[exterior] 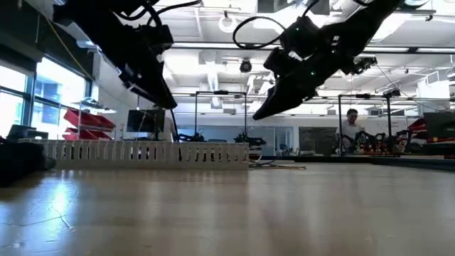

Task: Ziptie cables
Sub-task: Close the white cable duct

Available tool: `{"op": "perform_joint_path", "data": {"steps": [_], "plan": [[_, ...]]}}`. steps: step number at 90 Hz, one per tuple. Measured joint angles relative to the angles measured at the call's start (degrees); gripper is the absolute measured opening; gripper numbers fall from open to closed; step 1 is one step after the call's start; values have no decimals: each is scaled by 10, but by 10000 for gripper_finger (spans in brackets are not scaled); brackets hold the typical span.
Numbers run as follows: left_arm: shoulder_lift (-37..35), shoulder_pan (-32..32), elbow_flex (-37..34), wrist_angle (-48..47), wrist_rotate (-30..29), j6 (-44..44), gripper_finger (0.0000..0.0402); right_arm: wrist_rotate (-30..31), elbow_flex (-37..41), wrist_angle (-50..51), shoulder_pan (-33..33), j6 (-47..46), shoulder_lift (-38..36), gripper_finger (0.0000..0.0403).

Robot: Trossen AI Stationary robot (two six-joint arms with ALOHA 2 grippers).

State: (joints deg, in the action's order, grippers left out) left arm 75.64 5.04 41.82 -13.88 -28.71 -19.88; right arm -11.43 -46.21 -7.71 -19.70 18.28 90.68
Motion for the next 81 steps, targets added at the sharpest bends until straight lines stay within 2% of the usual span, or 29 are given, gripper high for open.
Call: {"op": "perform_joint_path", "data": {"steps": [16, 28, 40, 51, 67, 81], "plan": [[0, 0, 0, 31, -14, 20, 147, 10, -69, 2, -54, 2, 67, 165], [0, 0, 0, 45, -15, 37, 147, 20, -173, 75, -86, 12, 150, 154], [0, 0, 0, 45, -15, 39, 147, 21, -288, 176, -119, 30, 237, 122], [0, 0, 0, 45, -12, 36, 147, 38, -359, 246, -139, 31, 297, 76], [0, 0, -2, 45, -9, 35, 147, 97, -388, 307, -151, 32, 325, 20], [0, 3, -19, 47, -9, 15, 147, 136, -392, 395, -151, 11, 322, 2]]}}
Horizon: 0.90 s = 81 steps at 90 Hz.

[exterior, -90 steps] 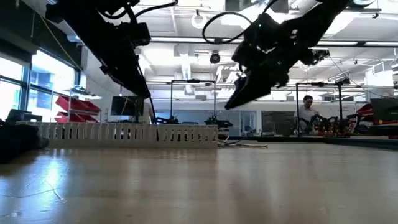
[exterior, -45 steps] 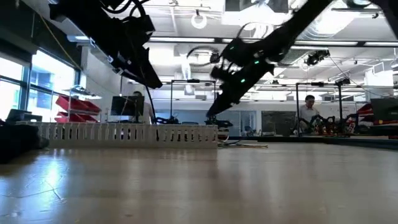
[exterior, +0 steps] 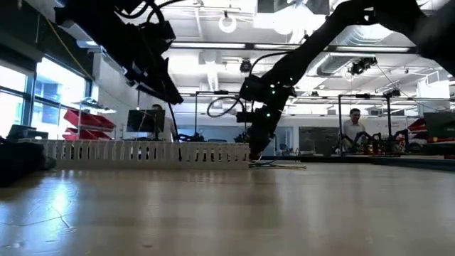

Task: Ziptie cables
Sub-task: Close the white cable duct

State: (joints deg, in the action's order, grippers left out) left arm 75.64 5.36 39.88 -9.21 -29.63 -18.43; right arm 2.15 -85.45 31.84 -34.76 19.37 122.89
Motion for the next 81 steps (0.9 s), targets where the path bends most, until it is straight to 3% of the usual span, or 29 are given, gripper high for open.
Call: {"op": "perform_joint_path", "data": {"steps": [25, 37, 54, 68, 81], "plan": [[0, 17, -22, 3, -8, -25, 147, 26, 0, 264, 19, -193, -2, 1], [0, 26, -30, 12, -10, -25, 147, 28, 4, 350, 44, -225, 2, 0], [0, 40, -38, 23, -11, -25, 147, 77, 9, 366, 80, -217, -27, 0], [0, 50, -38, 23, -14, -25, 147, 65, 6, 366, 112, -185, -107, 0], [0, 61, -38, 28, -26, -29, 147, 33, 64, 312, 142, -77, -181, 0]]}}
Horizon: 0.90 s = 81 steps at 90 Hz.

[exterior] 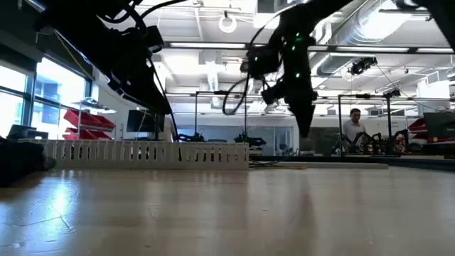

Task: Ziptie cables
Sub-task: Close the white cable duct

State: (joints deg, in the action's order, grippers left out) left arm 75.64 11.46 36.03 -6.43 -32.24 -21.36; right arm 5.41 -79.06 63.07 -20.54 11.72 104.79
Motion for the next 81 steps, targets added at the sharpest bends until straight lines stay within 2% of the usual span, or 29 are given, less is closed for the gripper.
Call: {"op": "perform_joint_path", "data": {"steps": [11, 19, 27, 41, 49, 63, 71, 81], "plan": [[0, 7, 0, 3, -19, 0, 147, -75, 107, -134, -5, 37, -83, 12], [4, 7, 0, 4, -21, 0, 147, -105, 197, -244, -18, 38, -135, 35], [4, 5, 0, 8, -22, 5, 147, -126, 280, -368, -33, 39, -174, 70], [4, 3, 0, 15, -29, 9, 147, -151, 395, -571, -47, 60, -174, 153], [4, 1, 0, 29, -28, 16, 147, -147, 437, -678, -51, 77, -160, 205], [4, -8, 0, 61, -23, 41, 147, -148, 454, -772, -78, 66, -145, 285], [6, -15, 0, 77, -5, 54, 147, -167, 456, -779, -96, 79, -126, 311], [9, -24, 0, 94, 12, 66, 147, -203, 455, -801, -122, 100, -99, 322]]}}
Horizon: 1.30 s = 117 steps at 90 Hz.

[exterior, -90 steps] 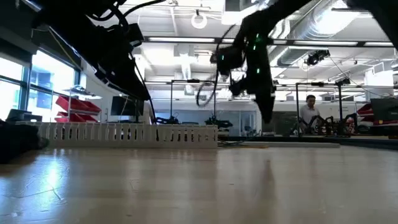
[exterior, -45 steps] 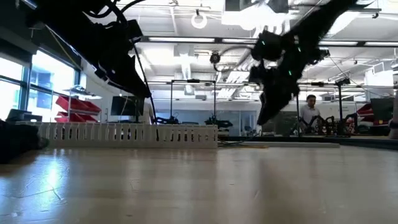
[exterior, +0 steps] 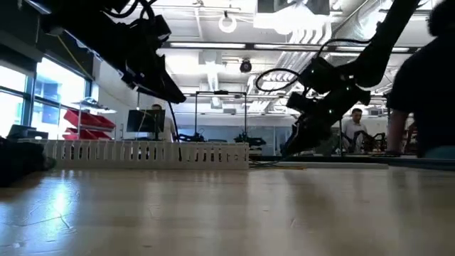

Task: Ziptie cables
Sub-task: Close the white cable duct

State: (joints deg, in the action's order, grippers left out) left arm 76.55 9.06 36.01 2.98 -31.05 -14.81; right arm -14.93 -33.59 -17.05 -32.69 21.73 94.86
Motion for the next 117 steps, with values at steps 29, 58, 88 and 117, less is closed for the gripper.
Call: {"op": "perform_joint_path", "data": {"steps": [29, 58, 88, 117], "plan": [[0, -7, 0, 3, 18, 0, 147, -20, -3, 42, -19, 36, 40, 274], [0, -8, 0, 8, 18, 0, 147, -15, -5, 65, -26, 14, 47, 206], [0, -8, 0, 9, 18, -1, 147, 22, 2, 108, -30, -33, -65, 205], [0, -8, 0, 13, 17, 0, 147, -19, 0, 192, -15, -2, -185, 205]]}}
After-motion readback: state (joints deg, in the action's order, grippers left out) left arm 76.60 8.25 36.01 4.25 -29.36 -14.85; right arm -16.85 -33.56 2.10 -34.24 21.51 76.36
